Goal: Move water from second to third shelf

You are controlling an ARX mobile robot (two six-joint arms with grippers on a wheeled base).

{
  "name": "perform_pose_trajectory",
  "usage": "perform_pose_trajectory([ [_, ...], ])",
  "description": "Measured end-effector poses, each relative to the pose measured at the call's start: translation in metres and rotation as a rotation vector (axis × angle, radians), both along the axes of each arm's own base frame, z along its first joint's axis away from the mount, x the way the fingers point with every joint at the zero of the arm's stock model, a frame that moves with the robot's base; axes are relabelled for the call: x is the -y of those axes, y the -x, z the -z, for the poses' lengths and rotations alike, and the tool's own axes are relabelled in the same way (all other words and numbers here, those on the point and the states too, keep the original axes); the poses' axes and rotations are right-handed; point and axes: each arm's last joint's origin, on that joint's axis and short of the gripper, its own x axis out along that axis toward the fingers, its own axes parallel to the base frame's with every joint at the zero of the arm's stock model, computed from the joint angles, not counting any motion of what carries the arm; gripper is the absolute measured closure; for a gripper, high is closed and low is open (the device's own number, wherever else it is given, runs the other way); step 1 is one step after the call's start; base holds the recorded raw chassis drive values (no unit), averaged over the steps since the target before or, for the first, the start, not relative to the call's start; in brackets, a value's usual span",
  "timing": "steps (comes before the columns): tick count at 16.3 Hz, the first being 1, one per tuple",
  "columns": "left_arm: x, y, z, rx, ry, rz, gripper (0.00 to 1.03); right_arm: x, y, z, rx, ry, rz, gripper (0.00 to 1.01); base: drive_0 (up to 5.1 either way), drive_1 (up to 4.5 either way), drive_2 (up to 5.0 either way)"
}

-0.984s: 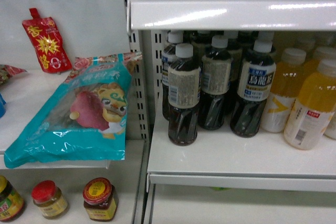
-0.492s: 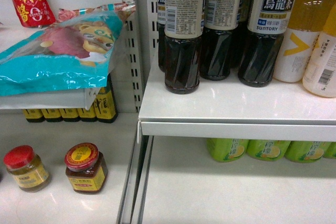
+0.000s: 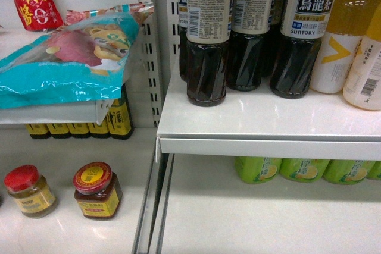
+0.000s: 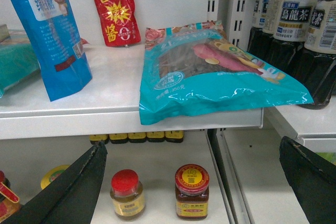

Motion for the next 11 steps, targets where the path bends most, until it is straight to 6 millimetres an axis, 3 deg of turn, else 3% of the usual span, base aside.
perform_pose_trajectory([
  [11,0.0,0.0,0.0,0.0,0.0,0.0,0.05,0.0,0.0,0.0,0.0,0.0,0.0,0.03,0.0,0.0,0.0],
])
